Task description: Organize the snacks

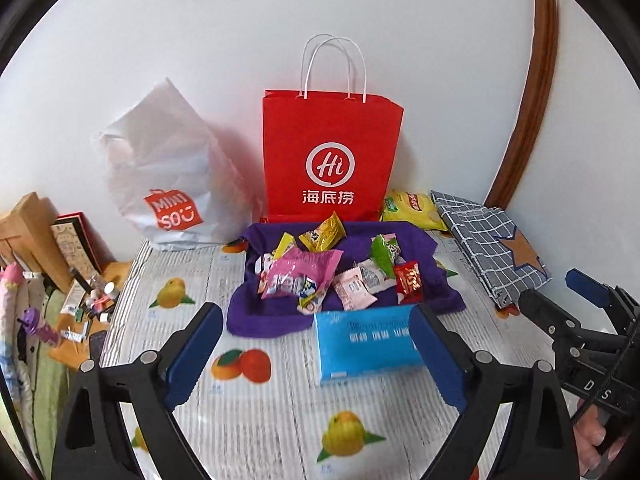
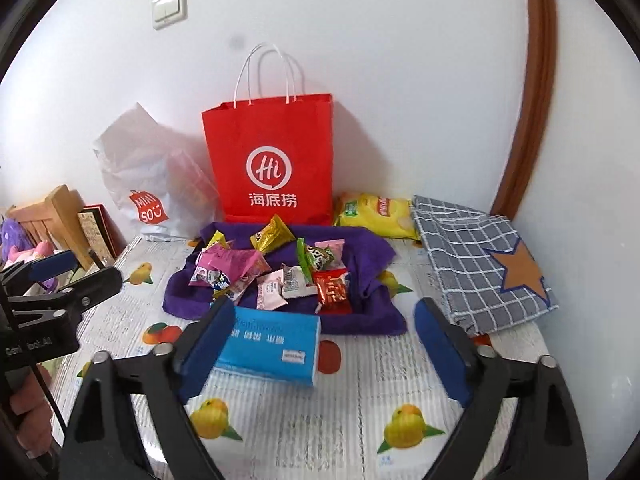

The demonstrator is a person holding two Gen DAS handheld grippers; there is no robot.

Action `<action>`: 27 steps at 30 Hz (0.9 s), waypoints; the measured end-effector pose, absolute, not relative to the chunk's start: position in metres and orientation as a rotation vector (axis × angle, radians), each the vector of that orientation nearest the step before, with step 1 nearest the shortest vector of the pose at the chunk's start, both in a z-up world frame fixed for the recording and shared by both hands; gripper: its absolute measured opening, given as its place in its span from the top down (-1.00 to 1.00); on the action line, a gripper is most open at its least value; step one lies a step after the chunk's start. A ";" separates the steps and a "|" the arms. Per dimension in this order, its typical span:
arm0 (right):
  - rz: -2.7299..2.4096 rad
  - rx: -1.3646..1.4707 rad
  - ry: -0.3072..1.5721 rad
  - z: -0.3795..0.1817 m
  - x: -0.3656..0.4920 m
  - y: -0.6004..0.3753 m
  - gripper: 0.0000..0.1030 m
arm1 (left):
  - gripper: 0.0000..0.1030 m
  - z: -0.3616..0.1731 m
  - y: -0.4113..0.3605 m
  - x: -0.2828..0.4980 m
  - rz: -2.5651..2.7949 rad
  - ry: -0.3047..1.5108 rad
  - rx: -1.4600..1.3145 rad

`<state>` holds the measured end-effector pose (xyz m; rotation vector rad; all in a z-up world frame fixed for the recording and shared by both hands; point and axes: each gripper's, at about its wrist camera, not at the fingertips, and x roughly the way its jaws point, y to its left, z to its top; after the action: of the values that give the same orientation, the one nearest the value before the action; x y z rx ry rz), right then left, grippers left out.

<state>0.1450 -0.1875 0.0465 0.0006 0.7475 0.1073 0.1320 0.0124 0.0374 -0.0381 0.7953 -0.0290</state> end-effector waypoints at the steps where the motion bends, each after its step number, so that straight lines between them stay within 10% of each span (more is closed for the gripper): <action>1: 0.108 0.009 0.745 0.048 0.140 -0.189 -0.84 | -0.84 0.039 0.012 0.125 -0.033 0.791 -0.037; 27: 0.080 0.029 0.712 0.059 0.089 -0.201 -0.91 | -0.88 0.054 0.007 0.069 -0.012 0.722 -0.041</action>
<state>0.0886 -0.2014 0.0587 0.0294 0.7118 0.0802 0.0690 0.0065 0.0540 -0.0408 0.7219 -0.0122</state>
